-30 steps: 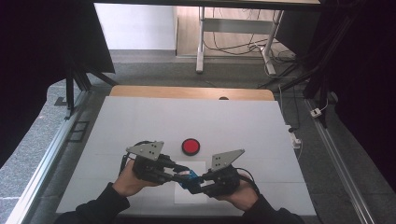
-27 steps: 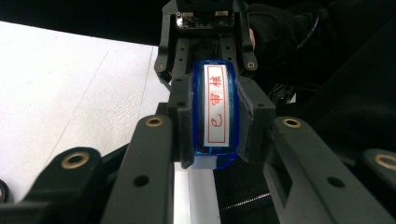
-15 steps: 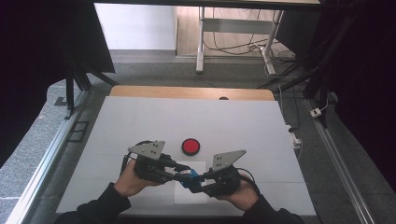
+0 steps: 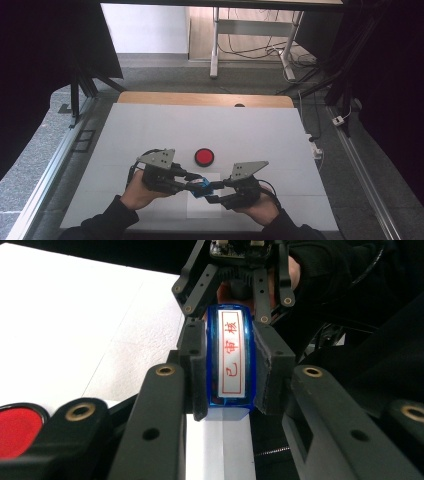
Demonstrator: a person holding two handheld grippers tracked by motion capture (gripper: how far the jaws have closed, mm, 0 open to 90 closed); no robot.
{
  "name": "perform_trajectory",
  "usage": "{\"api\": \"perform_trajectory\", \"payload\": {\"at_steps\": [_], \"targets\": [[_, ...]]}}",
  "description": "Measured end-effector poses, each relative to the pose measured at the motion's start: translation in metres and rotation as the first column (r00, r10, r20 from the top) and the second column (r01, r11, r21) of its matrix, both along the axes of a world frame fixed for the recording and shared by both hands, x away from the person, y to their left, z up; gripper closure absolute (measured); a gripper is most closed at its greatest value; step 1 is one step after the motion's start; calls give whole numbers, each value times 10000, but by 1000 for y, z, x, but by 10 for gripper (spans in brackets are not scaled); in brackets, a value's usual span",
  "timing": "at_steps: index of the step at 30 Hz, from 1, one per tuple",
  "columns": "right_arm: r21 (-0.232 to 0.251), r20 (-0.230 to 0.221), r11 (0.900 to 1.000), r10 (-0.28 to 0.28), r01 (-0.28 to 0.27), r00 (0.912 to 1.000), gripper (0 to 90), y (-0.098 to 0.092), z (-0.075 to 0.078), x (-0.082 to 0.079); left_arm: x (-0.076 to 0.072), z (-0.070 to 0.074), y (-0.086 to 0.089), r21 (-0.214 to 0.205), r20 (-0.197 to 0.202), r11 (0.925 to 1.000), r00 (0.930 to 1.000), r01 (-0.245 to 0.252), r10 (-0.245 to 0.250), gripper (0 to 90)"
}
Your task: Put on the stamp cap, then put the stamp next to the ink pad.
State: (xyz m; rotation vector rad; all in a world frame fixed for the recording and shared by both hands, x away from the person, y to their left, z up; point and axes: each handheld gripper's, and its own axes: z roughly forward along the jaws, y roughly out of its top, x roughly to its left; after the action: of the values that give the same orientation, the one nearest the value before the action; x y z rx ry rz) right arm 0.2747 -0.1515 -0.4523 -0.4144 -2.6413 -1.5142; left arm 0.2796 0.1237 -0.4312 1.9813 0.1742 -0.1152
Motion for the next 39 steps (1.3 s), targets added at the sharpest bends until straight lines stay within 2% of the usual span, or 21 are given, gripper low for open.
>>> {"api": "perform_trajectory", "payload": {"at_steps": [5,14,27,32,39], "targets": [[-66,23,9991,-416,416,9991,489,-4,2,0,0,2,1,60,-72,9997,9997,-233,233,703],[-370,371,9929,-1120,1134,9930,421,-10,4,-3,1,4,5,57,-109,9983,9983,-577,578,703],[-404,633,9782,-2011,2038,9775,314,-22,7,-7,1,7,8,279,-29,9942,9945,-1042,1043,703],[-448,649,9730,-2233,2264,9726,273,-23,7,-7,1,8,8,444,24,9907,9917,-1286,1287,703],[-526,890,9619,-2632,2685,9606,196,-24,6,-9,1,10,11,837,287,9815,9849,-1723,1704,703]]}}
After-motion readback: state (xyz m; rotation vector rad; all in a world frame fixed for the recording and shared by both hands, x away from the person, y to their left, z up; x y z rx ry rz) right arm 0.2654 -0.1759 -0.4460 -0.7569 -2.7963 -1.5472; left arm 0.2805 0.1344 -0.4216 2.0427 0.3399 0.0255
